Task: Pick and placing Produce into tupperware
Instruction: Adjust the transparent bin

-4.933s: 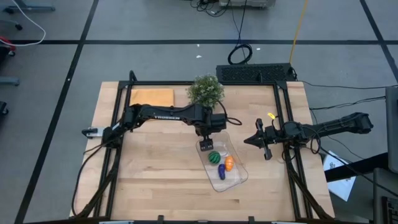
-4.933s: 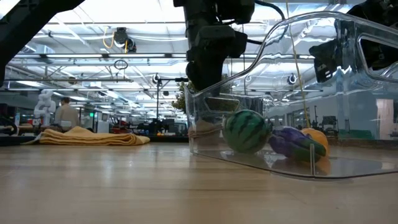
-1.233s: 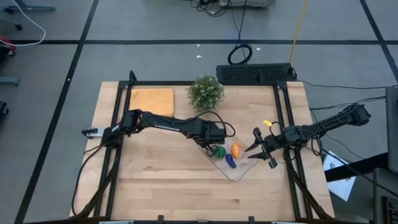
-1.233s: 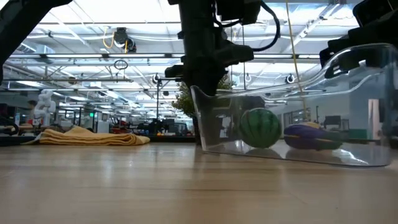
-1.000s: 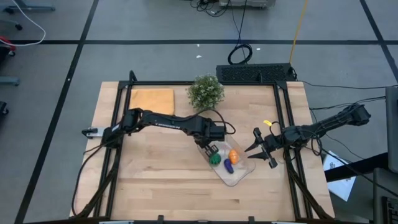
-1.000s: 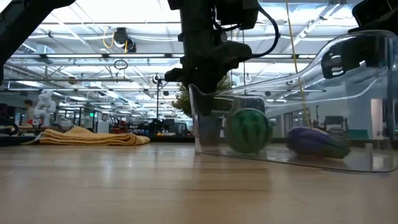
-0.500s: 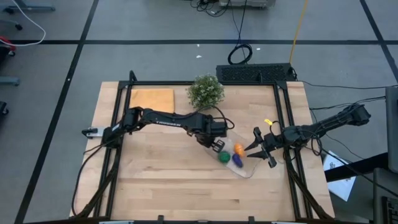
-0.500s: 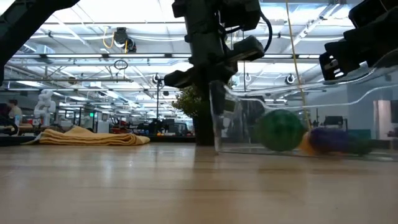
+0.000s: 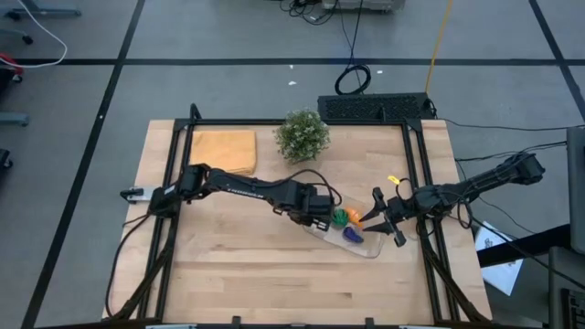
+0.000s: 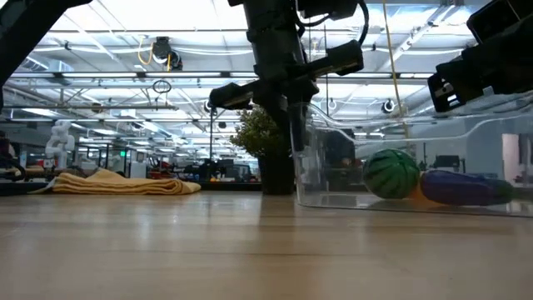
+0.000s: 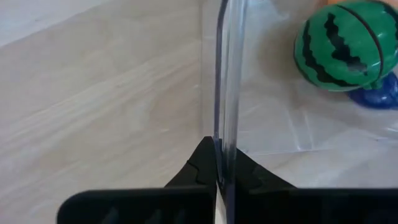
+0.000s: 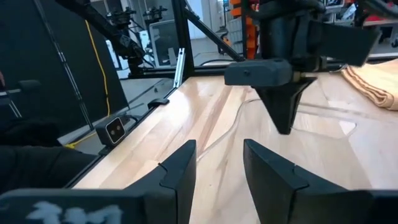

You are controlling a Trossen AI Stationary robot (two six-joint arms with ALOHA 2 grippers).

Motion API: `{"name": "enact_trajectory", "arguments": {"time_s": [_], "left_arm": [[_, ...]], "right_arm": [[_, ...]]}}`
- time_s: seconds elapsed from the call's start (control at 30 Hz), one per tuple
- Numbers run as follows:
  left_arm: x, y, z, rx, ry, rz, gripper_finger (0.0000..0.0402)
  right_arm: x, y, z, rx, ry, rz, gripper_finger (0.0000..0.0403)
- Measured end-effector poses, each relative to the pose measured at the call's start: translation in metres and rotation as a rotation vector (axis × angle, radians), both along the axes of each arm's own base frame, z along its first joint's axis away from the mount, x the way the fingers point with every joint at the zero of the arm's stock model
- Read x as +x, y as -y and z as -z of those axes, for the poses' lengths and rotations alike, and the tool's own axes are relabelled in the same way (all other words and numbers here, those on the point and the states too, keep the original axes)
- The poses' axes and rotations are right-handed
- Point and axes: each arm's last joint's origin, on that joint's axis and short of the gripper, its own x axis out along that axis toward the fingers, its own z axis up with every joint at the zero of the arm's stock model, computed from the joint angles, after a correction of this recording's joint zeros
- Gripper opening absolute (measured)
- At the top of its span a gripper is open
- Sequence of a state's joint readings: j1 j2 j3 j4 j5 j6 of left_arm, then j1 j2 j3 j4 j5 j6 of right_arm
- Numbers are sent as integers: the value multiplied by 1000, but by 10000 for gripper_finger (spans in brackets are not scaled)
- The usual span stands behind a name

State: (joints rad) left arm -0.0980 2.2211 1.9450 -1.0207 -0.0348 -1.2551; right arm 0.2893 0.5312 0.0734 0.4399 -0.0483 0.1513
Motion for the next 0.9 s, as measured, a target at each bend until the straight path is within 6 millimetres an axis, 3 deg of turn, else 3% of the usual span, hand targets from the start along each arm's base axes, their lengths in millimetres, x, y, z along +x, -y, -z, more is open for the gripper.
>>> {"name": "enact_trajectory", "arguments": {"time_s": [0.33,0.53,0.9], "left_arm": [[-3,23,0,42,16,-162,0],[-2,34,-1,-12,59,-265,0],[0,30,-1,-46,74,-371,0]], "right_arm": [[0,0,2,11,-23,-11,125],[-1,-4,-7,19,70,-149,125],[-2,-4,-3,-24,46,-170,125]]}}
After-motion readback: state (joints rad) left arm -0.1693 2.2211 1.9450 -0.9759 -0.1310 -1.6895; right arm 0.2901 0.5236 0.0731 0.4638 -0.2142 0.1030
